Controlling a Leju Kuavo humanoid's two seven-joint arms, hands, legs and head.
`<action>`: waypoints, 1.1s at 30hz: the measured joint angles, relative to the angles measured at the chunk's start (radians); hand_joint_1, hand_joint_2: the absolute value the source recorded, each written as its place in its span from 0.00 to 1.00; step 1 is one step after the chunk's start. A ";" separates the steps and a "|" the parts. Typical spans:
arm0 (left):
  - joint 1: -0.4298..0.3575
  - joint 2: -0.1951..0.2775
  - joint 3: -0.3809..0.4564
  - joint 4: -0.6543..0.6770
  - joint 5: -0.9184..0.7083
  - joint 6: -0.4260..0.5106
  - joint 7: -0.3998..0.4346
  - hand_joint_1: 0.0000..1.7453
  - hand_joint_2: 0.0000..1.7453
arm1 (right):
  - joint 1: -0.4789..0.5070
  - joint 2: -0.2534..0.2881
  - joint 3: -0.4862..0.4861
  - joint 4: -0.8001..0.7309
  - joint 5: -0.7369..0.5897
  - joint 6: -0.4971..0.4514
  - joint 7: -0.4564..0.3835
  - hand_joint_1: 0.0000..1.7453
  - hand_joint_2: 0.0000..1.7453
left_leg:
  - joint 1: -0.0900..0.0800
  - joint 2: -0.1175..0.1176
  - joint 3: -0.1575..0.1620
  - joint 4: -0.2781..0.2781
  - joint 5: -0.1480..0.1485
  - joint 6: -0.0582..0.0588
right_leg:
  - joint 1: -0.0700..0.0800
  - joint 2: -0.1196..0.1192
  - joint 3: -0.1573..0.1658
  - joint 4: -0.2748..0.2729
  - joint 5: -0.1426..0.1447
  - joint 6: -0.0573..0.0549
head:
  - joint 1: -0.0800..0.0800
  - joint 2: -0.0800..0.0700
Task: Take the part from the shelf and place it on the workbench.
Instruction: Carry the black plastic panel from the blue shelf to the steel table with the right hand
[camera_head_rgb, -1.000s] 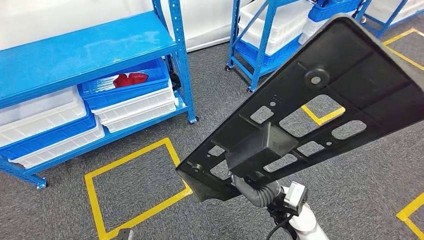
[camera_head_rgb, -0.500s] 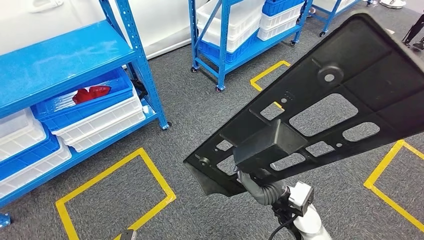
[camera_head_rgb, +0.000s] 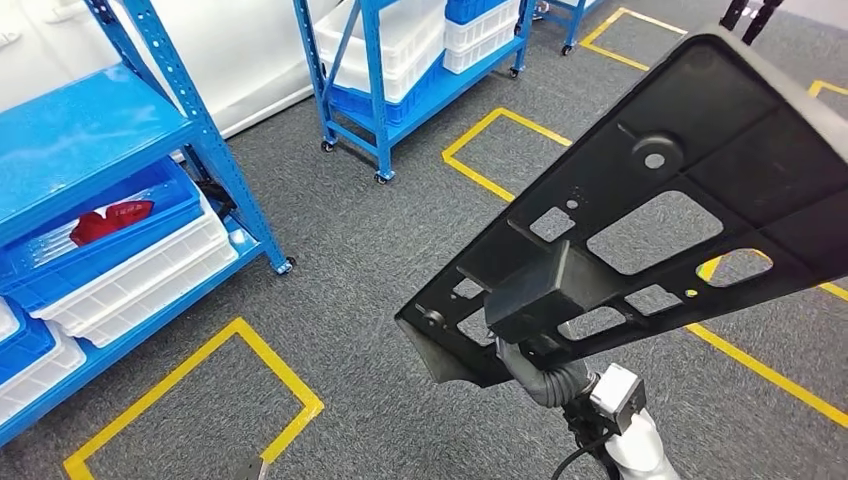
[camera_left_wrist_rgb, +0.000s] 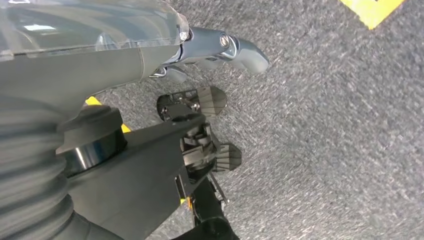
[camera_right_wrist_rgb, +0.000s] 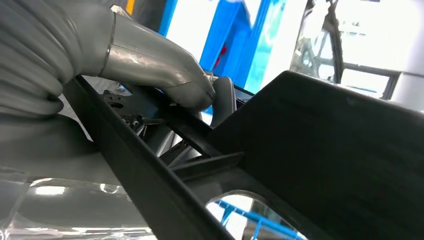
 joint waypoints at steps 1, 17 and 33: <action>-0.001 0.000 -0.001 0.000 0.000 -0.001 0.000 0.00 1.00 | 0.003 -0.003 -0.004 -0.005 0.006 -0.001 0.001 1.00 1.00 | 0.003 0.003 0.002 0.000 -0.003 -0.007 | -0.001 0.012 0.000 -0.002 0.002 -0.008 | 0.000 0.000; 0.010 0.001 -0.002 0.000 0.008 -0.009 0.001 0.00 1.00 | 0.020 -0.119 -0.032 -0.022 0.049 0.003 0.027 1.00 1.00 | 0.003 -0.155 -0.018 0.007 0.011 0.031 | 0.007 0.183 -0.010 -0.001 0.016 -0.008 | 0.000 0.000; 0.014 0.009 -0.010 0.000 -0.001 -0.006 0.004 0.00 1.00 | 0.053 -0.192 -0.027 -0.003 0.050 0.011 0.053 1.00 1.00 | 0.002 -0.018 -0.005 0.018 -0.016 -0.008 | -0.001 0.039 0.003 0.000 -0.002 -0.021 | 0.000 0.000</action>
